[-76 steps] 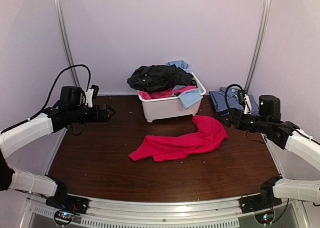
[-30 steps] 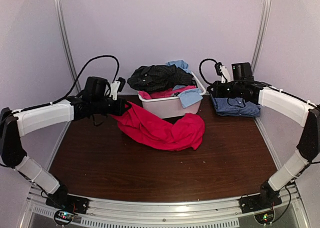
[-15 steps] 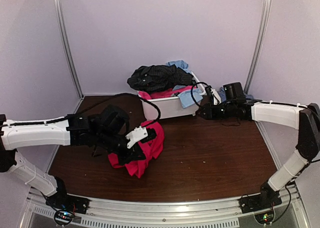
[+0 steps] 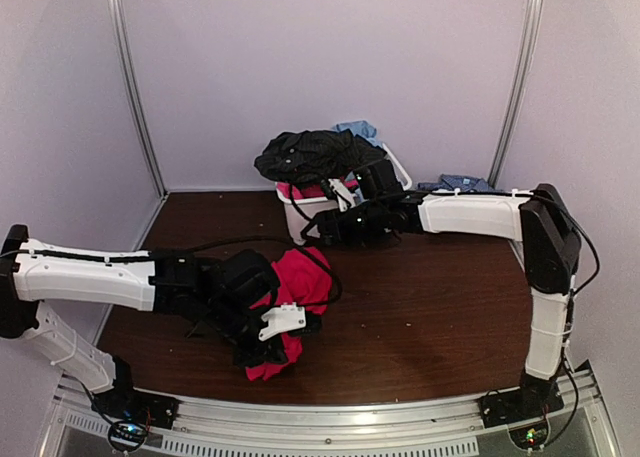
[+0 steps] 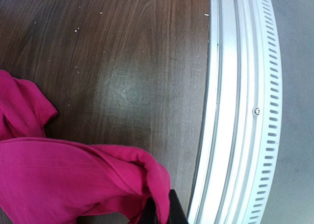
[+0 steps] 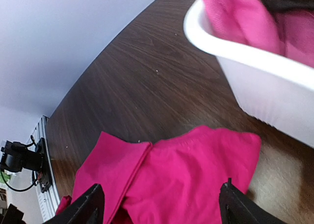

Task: Fold and stack the mixed laundry pile
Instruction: Pick up the crumpled T-shirt from the center of the board.

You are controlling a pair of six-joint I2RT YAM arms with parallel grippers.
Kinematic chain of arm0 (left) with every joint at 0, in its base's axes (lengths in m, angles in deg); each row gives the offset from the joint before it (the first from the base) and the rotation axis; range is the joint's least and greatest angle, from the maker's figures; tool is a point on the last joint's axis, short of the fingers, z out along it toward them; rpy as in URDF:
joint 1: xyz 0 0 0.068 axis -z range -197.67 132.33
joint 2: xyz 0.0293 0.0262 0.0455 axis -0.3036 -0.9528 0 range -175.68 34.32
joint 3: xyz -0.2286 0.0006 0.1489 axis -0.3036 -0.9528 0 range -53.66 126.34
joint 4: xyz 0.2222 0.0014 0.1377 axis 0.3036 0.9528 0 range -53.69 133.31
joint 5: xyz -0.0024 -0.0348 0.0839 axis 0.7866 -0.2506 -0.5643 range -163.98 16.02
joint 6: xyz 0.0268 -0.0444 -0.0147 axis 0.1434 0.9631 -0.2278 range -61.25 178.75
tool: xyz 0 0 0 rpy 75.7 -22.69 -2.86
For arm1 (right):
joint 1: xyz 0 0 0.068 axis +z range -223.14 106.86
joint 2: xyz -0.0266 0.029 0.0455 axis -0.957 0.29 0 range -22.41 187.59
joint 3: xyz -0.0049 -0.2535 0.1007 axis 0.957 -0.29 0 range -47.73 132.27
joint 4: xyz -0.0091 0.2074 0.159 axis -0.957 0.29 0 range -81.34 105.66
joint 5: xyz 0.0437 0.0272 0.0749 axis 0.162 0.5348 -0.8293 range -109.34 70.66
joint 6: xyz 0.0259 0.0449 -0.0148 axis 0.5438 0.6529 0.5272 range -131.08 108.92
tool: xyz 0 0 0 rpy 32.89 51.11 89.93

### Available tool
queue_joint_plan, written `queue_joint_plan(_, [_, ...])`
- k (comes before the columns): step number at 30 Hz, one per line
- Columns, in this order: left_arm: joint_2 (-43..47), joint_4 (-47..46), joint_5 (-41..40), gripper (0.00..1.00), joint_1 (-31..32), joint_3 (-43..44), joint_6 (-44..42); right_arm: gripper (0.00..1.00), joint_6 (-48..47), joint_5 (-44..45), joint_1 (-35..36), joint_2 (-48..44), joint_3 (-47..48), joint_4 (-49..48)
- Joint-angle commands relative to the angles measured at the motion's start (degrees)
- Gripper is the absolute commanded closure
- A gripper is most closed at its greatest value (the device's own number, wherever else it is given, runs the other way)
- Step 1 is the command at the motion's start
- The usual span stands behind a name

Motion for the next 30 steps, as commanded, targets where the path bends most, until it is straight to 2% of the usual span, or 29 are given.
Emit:
queue_joint_plan(1, [1.2,-0.4,-0.5,1.0,0.8,-0.9,-0.6,0.18,-2.9,5.0,5.1,9.3,11.8,8.1])
queue_joint_plan(4, [0.6,-0.4,-1.6,1.0,2.0,-1.4,-0.6,0.14,-5.3,10.3,8.0,17.5,22.8,17.1])
queue_joint_plan(7, [-0.4,0.3,-2.8,1.0,2.6,-1.4,-0.6,0.11,-7.3,20.9,10.6,25.2,32.4,27.1])
queue_joint_plan(10, [-0.4,0.4,-3.6,1.0,2.8,-1.5,-0.6,0.12,-7.9,29.3,11.9,28.5,36.3,33.8])
queue_joint_plan(13, [0.3,-0.7,-4.6,1.0,2.8,-1.4,-0.4,0.53,-7.5,34.1,11.7,25.4,30.2,32.2])
queue_joint_plan(16, [1.4,-1.9,-9.2,1.0,2.5,-1.4,0.7,0.91,-6.8,32.7,10.3,18.9,24.4,27.9])
queue_joint_plan(17, [1.8,-2.4,-10.6,1.0,1.8,-1.4,1.3,1.0,-6.5,31.6,9.5,15.4,20.9,25.2])
queue_joint_plan(19, [2.9,-3.6,-15.0,1.0,-0.9,-1.1,2.8,1.0,-5.7,28.5,6.8,7.9,15.0,18.9])
queue_joint_plan(22, [5.6,-4.5,-20.4,1.0,-11.1,-0.4,8.1,1.0,-3.0,22.6,1.0,-4.2,6.7,9.5])
queue_joint_plan(26, [13.3,-10.8,-22.2,1.0,-24.0,-1.5,13.7,1.0,1.6,12.3,-7.9,-18.9,-6.9,-6.2])
queue_joint_plan(30, [17.1,-14.6,-14.7,1.0,-25.2,-3.0,10.6,1.0,2.8,4.7,-11.7,-31.4,-20.8,-14.3])
